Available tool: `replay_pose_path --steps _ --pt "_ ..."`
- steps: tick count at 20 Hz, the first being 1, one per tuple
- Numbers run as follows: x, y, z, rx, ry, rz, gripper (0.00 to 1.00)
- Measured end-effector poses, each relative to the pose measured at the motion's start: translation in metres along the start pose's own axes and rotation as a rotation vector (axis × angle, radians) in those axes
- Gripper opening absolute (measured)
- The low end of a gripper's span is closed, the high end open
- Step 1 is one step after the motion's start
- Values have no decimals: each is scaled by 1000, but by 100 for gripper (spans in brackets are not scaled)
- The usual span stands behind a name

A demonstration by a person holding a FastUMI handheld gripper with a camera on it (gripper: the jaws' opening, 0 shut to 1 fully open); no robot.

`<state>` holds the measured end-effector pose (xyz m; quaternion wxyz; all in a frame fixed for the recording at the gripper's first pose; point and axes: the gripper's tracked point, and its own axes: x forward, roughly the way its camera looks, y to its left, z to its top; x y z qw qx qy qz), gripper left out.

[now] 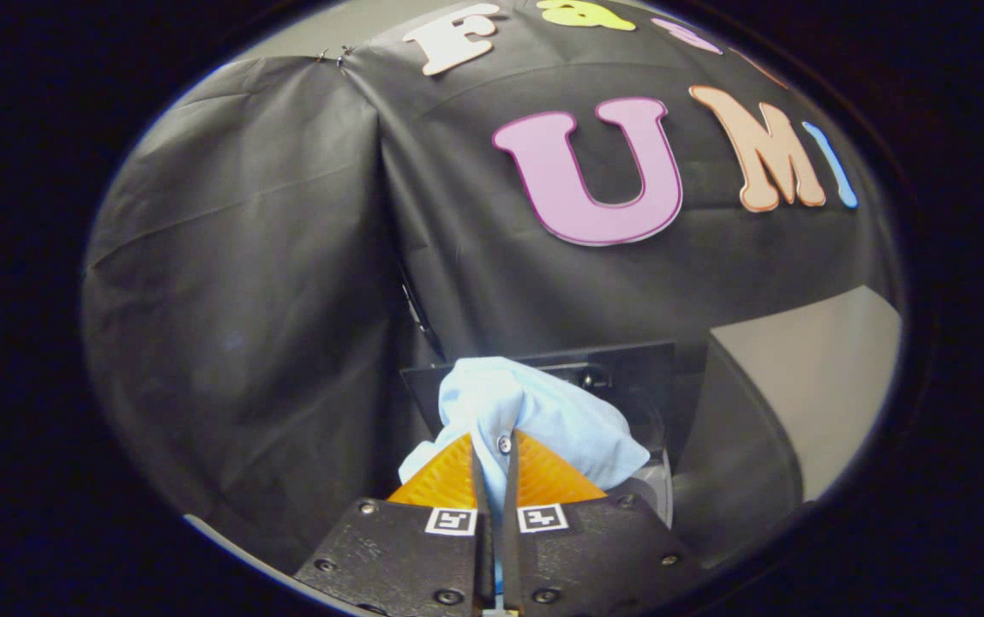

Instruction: Put the clothes into the washing machine and then close the washing machine lid.

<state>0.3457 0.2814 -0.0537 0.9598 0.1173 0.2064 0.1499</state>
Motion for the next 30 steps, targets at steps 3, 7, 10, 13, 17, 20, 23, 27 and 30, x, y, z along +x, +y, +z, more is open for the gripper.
replay_pose_path --steps 3,7,10,13,17,20,23,27,30 --pt "25 -6 -48 -10 85 -43 4" --pt "53 -13 -99 -45 146 -46 4" --pt "78 -18 -133 -24 189 -43 4" --pt "91 -29 -166 -30 237 -78 4" --pt "107 -41 -200 -1 327 -86 4" --pt "117 -52 -234 11 411 -96 5" --pt "122 -54 -245 49 465 -84 6" --pt "121 -60 -256 75 523 -111 11" --pt "123 -61 -255 86 525 -109 19"
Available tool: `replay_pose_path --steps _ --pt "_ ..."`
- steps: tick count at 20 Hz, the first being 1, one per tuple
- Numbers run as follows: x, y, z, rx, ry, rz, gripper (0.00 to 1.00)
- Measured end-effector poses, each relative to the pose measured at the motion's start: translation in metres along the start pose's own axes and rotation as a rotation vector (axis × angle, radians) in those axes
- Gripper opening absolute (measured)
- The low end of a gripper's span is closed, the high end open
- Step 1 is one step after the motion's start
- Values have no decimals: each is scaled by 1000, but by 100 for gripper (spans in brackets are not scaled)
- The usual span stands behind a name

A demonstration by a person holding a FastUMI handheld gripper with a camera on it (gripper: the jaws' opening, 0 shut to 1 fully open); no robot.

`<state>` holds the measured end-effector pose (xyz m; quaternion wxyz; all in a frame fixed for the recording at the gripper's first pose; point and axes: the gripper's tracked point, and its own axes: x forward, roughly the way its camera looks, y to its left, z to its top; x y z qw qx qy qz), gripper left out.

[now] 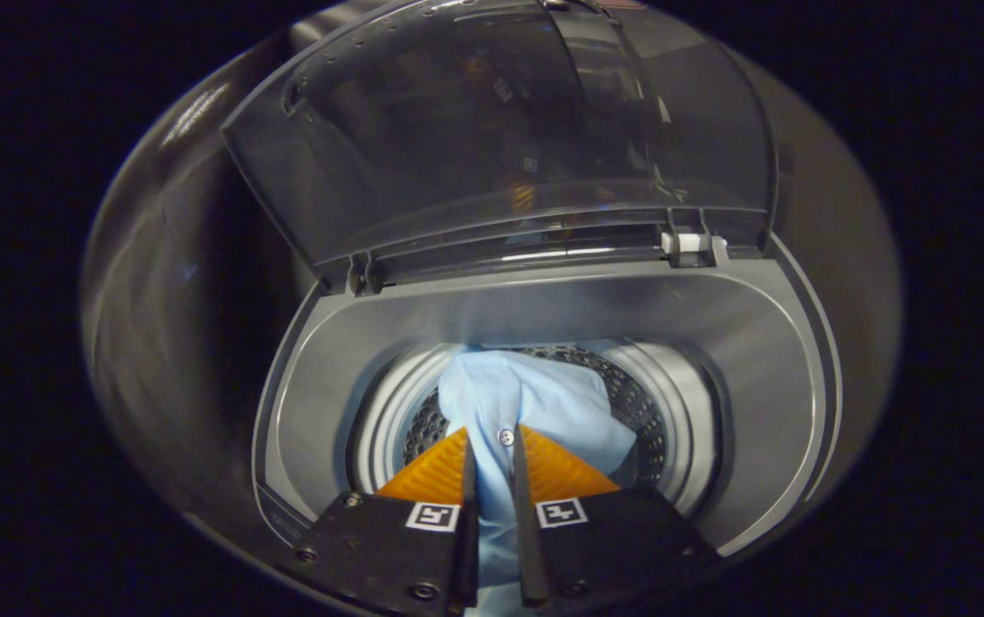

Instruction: Put the clothes into the washing machine and then close the washing machine lid.

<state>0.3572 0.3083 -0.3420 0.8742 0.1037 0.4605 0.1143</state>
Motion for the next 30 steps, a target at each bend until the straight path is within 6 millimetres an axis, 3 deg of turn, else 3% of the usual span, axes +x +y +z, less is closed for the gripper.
replay_pose_path --steps 2,4,5,9,13,20,24,30 --pt "-2 1 3 18 -8 5 33" --pt "-8 6 8 38 -26 19 53" --pt "-12 7 8 44 -35 24 57" --pt "-26 15 5 54 -36 45 95" --pt "-50 5 7 14 -44 -35 98" --pt "-99 21 30 -55 -116 -31 98" --pt "-124 19 68 -84 -251 -87 98" --pt "-172 35 148 -69 -507 -107 98"
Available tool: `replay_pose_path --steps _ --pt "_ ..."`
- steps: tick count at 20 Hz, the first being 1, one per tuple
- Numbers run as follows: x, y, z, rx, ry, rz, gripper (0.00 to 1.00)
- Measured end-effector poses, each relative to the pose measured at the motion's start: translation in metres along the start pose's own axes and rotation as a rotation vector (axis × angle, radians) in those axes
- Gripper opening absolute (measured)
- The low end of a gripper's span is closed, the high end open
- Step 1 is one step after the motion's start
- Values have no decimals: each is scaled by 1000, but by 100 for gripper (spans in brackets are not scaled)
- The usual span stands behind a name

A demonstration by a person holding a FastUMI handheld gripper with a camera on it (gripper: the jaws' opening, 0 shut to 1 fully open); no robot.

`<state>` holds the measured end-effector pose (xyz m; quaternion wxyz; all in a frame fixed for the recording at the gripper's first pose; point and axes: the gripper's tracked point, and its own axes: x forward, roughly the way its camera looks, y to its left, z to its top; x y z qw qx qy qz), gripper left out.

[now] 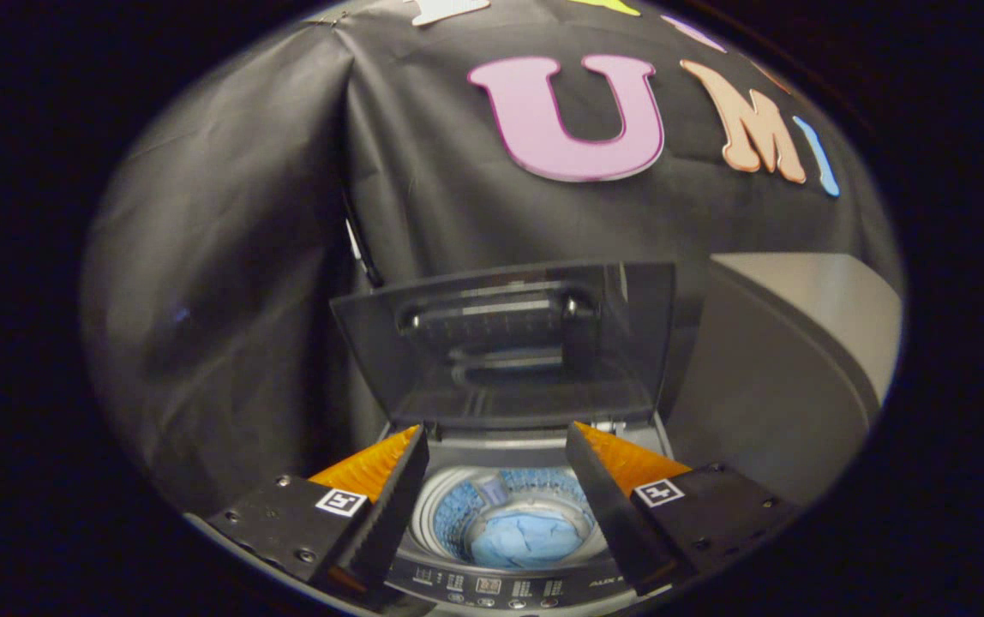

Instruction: Put the clothes into the washing machine and then close the washing machine lid.

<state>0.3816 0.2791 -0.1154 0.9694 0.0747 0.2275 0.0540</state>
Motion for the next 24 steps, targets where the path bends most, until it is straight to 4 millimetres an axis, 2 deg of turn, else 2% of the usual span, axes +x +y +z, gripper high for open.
replay_pose_path --steps 3,5,10,12,14,17,19,24 --pt "6 -2 46 -6 -115 -30 97" --pt "15 7 71 -17 -176 -4 97" --pt "49 20 98 -60 -229 40 97" --pt "61 22 120 -22 -270 40 97" --pt "76 20 117 23 -251 10 97" --pt "114 12 121 32 -226 -32 97" --pt "131 5 113 25 -200 -73 97" --pt "155 -11 110 -53 -212 -158 97"
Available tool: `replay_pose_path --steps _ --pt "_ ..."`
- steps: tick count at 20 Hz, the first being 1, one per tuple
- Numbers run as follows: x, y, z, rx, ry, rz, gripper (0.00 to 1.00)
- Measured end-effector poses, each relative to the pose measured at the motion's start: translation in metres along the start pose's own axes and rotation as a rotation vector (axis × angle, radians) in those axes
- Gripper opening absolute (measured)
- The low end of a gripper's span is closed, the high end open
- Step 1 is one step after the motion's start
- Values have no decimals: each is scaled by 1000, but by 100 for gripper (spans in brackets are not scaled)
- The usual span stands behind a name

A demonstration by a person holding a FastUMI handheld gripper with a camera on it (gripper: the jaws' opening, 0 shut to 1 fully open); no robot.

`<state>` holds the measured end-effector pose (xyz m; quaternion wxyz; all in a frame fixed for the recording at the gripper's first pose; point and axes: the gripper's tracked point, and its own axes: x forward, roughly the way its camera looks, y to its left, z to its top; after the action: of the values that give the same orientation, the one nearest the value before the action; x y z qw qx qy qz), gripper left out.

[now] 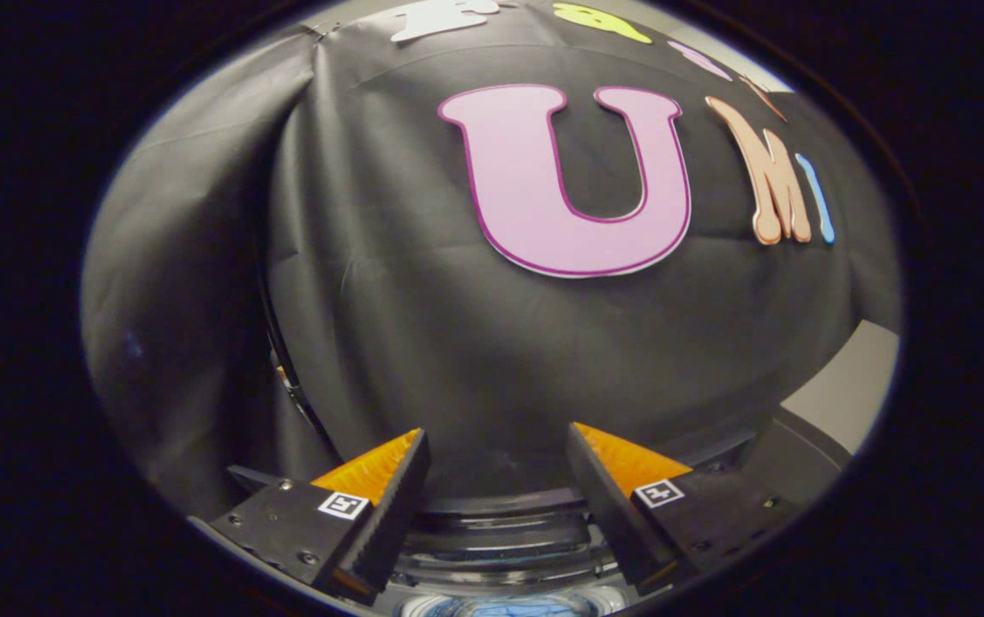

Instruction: Put the clothes into the washing machine and then close the washing machine lid.

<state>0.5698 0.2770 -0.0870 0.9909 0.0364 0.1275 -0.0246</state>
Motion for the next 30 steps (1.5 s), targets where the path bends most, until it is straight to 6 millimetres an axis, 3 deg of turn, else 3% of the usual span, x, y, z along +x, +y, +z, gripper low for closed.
replay_pose_path --steps 1,9,15,30 --pt "-1 -3 -1 -67 0 17 96" --pt "-6 -1 2 -34 -47 22 98" --pt "-30 -2 0 -35 -66 19 98" --pt "-60 -3 -5 -35 -92 12 97"
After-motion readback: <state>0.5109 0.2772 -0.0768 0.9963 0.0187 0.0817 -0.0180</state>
